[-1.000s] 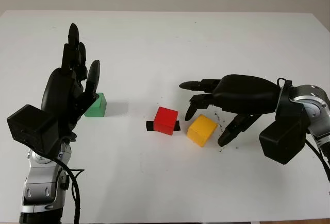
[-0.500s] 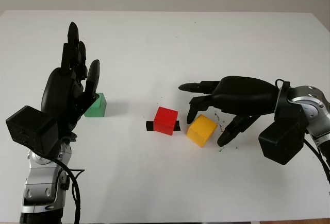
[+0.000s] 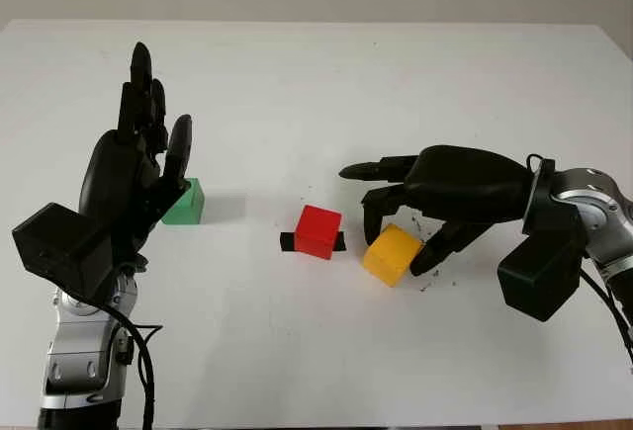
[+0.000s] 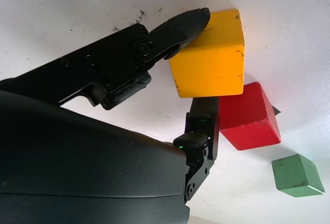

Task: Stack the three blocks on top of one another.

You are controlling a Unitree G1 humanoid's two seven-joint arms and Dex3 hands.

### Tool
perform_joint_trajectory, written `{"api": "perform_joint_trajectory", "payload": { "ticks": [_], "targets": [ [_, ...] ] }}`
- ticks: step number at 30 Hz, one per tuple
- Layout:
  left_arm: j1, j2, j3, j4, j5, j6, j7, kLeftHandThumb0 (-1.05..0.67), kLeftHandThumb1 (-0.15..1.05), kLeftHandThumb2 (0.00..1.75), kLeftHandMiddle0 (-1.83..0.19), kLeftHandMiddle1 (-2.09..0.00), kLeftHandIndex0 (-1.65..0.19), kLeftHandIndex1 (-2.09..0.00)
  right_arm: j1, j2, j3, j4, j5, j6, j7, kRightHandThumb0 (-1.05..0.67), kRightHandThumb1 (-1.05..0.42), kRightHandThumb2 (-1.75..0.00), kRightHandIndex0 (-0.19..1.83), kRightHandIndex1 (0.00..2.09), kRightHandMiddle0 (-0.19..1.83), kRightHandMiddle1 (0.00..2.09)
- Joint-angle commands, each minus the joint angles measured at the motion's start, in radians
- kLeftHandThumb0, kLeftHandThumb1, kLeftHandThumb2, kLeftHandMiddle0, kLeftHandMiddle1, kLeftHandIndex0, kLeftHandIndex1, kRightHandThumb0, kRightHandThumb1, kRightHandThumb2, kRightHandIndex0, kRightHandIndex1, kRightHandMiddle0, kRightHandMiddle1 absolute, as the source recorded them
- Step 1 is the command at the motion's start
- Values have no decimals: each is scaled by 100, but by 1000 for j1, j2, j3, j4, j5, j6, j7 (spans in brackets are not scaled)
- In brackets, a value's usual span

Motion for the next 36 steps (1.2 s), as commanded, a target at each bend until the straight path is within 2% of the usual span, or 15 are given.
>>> {"api": "perform_joint_trajectory", "payload": {
  "ticks": [1, 5, 15, 28, 33, 36],
  "targets": [
    [5, -3, -4, -13, -1, -4, 3, -69, 105, 58, 18, -5, 19, -3, -1, 6, 5, 6, 6, -17, -9, -46, -88, -6, 24, 9, 53, 131],
    [6, 0, -6, -17, 9, 1, 7, -70, 105, 58, 18, -6, 18, -4, -18, 11, -1, 20, 45, -16, 4, -45, -88, -5, 26, 9, 53, 134],
    [3, -1, -3, -13, 4, -2, 3, -70, 105, 58, 17, -6, 18, -3, -164, 22, -72, 63, 232, 182, 109, -42, -93, -6, 24, 6, 41, 132],
    [5, 2, -1, -20, -1, 8, 5, -69, 105, 58, 18, -5, 19, -4, -262, 47, -112, 91, 287, 196, 130, -40, -92, -5, 26, 6, 48, 124],
    [-1, -2, -2, -5, 4, -13, 10, -69, 105, 57, 17, -6, 19, -5, -278, 87, -104, 96, 326, 236, 164, -41, -92, -5, 27, 6, 51, 126],
    [-1, -1, -5, -7, 14, -11, 14, -69, 105, 58, 17, -5, 19, -5, -292, 125, -87, 116, 346, 270, 212, -43, -93, -6, 24, 5, 47, 137]
  ]
}}
